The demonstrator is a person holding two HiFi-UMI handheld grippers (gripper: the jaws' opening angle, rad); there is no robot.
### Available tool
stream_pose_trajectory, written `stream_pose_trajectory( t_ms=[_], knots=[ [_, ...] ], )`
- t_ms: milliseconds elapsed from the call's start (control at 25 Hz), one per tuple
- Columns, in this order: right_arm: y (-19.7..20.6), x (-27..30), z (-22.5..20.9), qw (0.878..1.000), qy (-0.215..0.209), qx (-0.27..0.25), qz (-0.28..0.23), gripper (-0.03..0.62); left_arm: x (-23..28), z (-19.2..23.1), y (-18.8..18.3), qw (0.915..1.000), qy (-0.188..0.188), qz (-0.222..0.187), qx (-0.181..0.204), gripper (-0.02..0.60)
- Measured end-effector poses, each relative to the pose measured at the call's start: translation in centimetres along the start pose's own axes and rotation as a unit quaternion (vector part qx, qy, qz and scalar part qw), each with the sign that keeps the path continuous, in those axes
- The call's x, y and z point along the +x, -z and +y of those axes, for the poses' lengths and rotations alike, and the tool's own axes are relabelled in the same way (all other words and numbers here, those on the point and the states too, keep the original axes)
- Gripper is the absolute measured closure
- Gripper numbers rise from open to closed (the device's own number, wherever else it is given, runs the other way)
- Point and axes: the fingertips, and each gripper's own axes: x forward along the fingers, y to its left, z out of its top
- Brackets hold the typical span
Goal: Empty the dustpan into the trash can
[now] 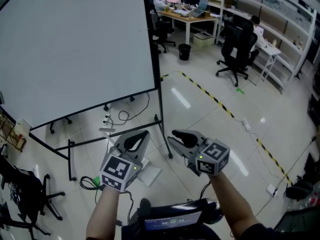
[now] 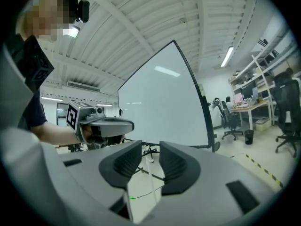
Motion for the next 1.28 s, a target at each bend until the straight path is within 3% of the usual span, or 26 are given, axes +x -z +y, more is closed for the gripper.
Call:
stream_pose_trajectory(
  t_ms=[80,200,480,640,800,1000,1120,1280],
  knots=[
    [-0.1,0.6,0.1,1.0,-0.004,0.001,-0.001,0.481,0.0,0.0,0.5,0.9998,0.016,0.01,-0.003,0.581],
    [-0.4,1.8,0.8,1.0,-0.003,-0.006,-0.003,0.584,-0.5,0.5,1.3,0.9992,0.037,0.015,-0.008,0.581],
    [-0.5,6.6,0.9,0.999,0.028,-0.034,0.014,0.586,0.1,3.9,2.7,0.9924,0.122,0.004,-0.012,0.581],
    [-0.6,10.5,0.9,0.997,0.066,-0.032,0.012,0.586,-0.1,6.8,3.7,0.9832,0.182,0.002,-0.001,0.581],
    [-1.7,14.8,1.6,0.994,0.108,-0.037,-0.001,0.586,-1.1,11.3,3.9,0.9721,0.234,-0.006,-0.017,0.581],
    [-2.3,19.2,3.3,0.991,0.126,-0.054,0.001,0.586,-1.9,15.7,4.5,0.9651,0.261,-0.017,-0.018,0.581],
    [-2.0,20.1,4.5,0.989,0.137,-0.061,0.009,0.586,-2.0,16.2,5.2,0.957,0.285,-0.028,-0.044,0.581],
    [-1.8,19.7,5.6,0.986,0.153,-0.059,0.013,0.586,-1.7,16.2,6.3,0.9526,0.298,-0.032,-0.054,0.581]
  ],
)
